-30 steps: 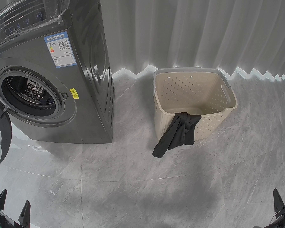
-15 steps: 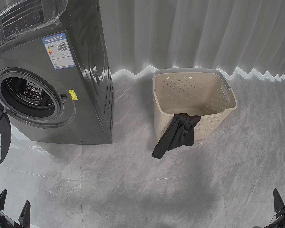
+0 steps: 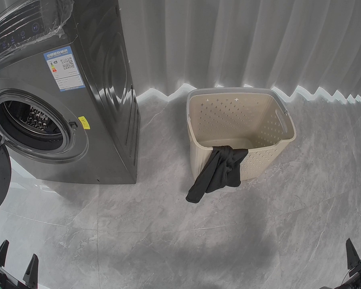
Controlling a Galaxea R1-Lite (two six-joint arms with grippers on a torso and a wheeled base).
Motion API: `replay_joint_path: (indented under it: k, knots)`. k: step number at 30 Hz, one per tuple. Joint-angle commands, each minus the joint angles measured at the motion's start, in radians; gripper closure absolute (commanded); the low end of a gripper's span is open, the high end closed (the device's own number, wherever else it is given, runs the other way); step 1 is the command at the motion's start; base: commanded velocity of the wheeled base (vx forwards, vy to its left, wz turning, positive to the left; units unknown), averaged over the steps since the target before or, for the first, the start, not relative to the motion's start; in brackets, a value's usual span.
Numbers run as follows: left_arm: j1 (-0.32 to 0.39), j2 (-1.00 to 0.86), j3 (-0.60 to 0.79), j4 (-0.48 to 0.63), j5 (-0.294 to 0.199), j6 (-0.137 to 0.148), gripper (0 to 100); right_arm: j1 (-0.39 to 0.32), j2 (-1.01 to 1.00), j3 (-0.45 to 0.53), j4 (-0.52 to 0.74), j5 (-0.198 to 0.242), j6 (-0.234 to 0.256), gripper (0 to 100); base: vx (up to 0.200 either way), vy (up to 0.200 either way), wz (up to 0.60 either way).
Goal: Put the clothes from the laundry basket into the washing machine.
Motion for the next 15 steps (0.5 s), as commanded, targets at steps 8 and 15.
replay_joint_path:
  k: [8, 15]
  knots:
    - [0.001, -0.016, 0.018, 0.000, 0.000, -0.001, 0, 0.000, -0.016, 0.018, 0.000, 0.000, 0.000, 0, 0.125, 0.000, 0.00]
    - [-0.001, -0.016, 0.018, 0.000, 0.000, -0.001, 0, 0.000, -0.016, 0.018, 0.000, 0.000, 0.000, 0, 0.000, 0.000, -0.34]
